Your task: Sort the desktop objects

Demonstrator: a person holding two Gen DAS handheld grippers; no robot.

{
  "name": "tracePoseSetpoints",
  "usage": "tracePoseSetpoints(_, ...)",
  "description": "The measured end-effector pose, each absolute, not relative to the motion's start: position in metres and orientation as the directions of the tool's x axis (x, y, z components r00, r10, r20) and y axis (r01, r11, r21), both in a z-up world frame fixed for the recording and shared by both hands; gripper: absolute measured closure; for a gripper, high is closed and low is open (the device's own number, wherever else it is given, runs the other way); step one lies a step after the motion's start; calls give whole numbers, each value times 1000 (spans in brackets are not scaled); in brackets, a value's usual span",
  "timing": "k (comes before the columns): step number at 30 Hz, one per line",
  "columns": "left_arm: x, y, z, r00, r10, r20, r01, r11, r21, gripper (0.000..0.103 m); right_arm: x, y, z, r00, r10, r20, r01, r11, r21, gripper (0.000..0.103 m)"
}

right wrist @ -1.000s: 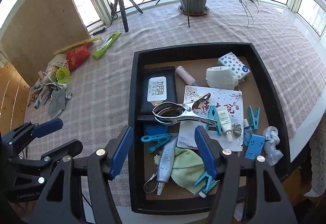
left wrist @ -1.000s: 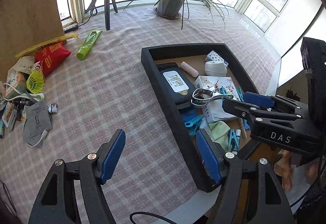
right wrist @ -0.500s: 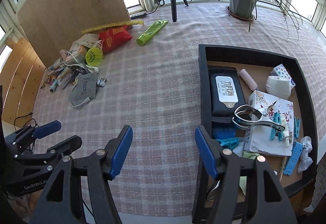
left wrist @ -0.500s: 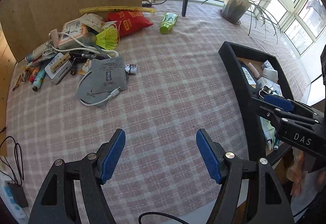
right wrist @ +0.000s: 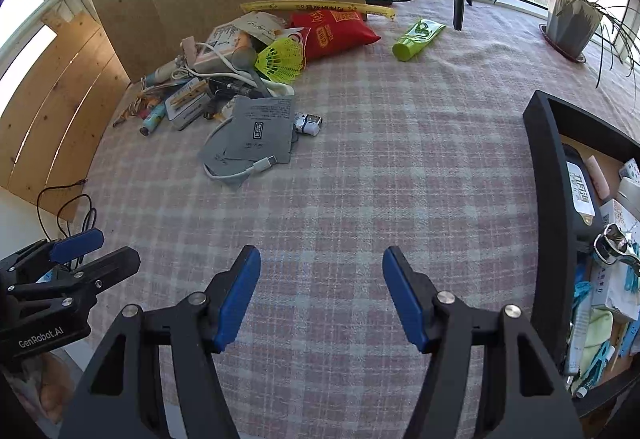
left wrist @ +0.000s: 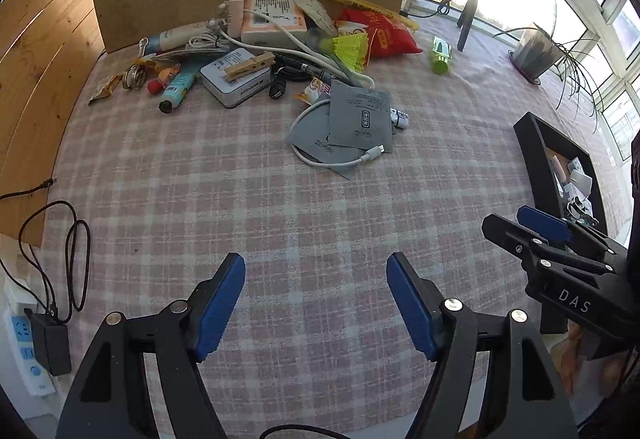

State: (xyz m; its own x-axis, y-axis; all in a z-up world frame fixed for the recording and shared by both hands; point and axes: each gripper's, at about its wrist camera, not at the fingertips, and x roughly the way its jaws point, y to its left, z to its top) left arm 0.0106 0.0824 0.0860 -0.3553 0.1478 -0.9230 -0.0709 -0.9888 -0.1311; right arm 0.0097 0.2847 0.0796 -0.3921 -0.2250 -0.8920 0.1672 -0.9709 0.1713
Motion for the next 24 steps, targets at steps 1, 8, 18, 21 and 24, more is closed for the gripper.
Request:
tracePoseSetpoints(1,11,79,85,-357,143,-923,-63,-990,-129,30,10,280,79,-393,-223,-892,173,-971,167,40)
tracePoseSetpoints(8,14,68,81,-383,147,-912,-58,-989,-135,26,10,262,73,-384,-230,-894,198,-967,163,40)
tracePoseSetpoints(18,13,67,74,-402,135,-906,-38,-991,-131,26,8,258,59,-358,-224,-906,190,-968,164,40)
tracePoseSetpoints(21,11,64,69,-380,132,-916,-18,-991,-136,26,7,260,56,-353,-221,-909,187,-969,163,40)
tracePoseSetpoints(24,10,64,66,-371,142,-918,-22,-989,-144,26,7,262,56,-352,-219,-910,179,-970,164,40)
